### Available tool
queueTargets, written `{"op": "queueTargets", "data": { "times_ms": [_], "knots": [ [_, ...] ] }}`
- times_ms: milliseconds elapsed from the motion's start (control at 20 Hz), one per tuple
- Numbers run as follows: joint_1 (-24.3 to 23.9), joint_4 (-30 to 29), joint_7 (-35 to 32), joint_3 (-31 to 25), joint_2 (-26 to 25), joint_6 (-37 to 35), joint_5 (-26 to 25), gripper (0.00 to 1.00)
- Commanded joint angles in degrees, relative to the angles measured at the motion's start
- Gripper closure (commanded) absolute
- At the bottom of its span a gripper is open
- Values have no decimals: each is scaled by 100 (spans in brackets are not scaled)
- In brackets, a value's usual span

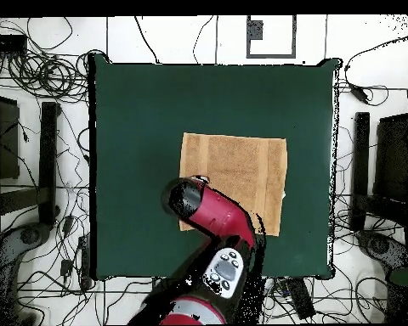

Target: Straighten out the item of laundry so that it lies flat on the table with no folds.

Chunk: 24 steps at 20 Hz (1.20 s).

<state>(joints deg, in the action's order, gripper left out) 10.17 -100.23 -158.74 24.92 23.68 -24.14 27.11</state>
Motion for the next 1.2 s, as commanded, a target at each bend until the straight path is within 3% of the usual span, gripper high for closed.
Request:
{"op": "queueTargets", "data": {
  "times_ms": [50,300,650,900,1200],
  "knots": [
    [-529,657,1230,869,612,-1136,-1418,0],
    [-1208,1270,1673,818,750,-946,-2544,0],
    [-2075,1869,1733,463,734,-208,-4016,0],
    [-2455,2216,1618,251,714,-209,-4698,0],
    [-2535,2274,1241,127,683,-118,-5260,0]
  ]
}}
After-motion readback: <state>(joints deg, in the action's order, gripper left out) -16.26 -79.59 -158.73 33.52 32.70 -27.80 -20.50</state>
